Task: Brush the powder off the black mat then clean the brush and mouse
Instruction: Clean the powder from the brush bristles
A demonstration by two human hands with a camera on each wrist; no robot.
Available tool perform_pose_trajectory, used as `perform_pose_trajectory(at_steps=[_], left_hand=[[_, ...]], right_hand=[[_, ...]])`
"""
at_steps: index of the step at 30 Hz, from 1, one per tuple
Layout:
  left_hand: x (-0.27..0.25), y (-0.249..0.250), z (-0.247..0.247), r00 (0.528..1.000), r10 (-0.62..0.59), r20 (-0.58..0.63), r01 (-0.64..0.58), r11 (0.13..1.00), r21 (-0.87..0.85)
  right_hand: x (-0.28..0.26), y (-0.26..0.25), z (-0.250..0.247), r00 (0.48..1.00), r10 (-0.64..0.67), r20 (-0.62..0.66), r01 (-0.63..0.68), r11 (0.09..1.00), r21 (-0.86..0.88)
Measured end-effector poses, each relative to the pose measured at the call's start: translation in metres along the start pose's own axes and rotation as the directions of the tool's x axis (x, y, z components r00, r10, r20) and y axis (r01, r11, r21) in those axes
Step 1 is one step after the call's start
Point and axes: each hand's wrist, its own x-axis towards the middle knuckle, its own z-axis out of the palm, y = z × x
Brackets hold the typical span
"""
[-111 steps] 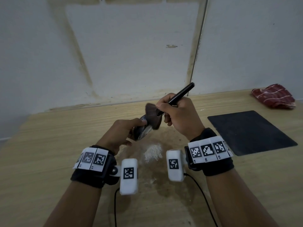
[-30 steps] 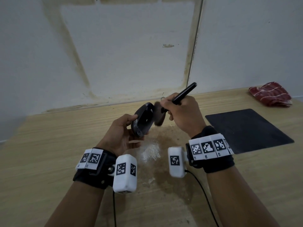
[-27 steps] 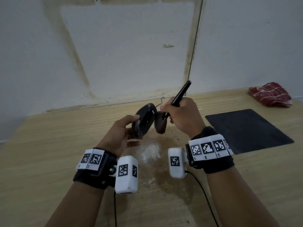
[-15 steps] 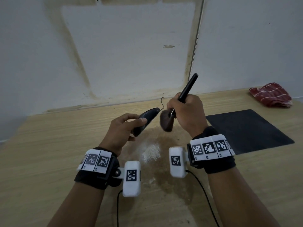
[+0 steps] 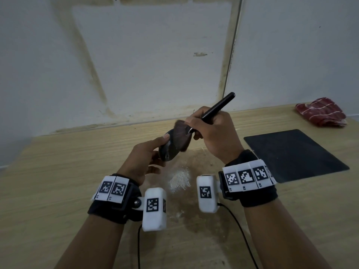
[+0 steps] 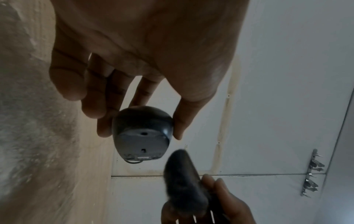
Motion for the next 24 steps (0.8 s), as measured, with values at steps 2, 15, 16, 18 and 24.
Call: perform_pose_trajectory(at_steps=[2, 15, 16, 18, 24], left_hand=[[0.000, 0.000, 0.001, 0.999, -0.018, 0.027, 0.019, 0.999, -0.030], [0.000, 0.003, 0.005, 0.999, -0.035, 0.033, 0.039, 0.992, -0.117], [0.000, 0.002, 0.005, 0.999, -0.033, 0.028, 0.036, 0.992, -0.121], [-0.001, 0.001, 0.006, 1.000, -0.012, 0.007, 0.013, 0.992, -0.124], [-0.001, 0.000, 0.004, 0.977, 0.192, -0.092, -0.196, 0.980, -0.035]], right_hand=[[-0.002, 0.000, 0.002, 0.996, -0.014, 0.085, 0.015, 1.000, -0.015], [-0.004, 0.002, -0.001, 0.987, 0.025, 0.156, -0.018, 0.999, -0.045], [-0.005, 0.003, -0.001, 0.982, 0.053, 0.182, -0.037, 0.995, -0.091], [-0.005, 0.006, 0.000, 0.982, 0.093, 0.162, -0.070, 0.988, -0.141], [0.001, 0.005, -0.010, 0.980, 0.074, -0.183, -0.083, 0.996, -0.043]])
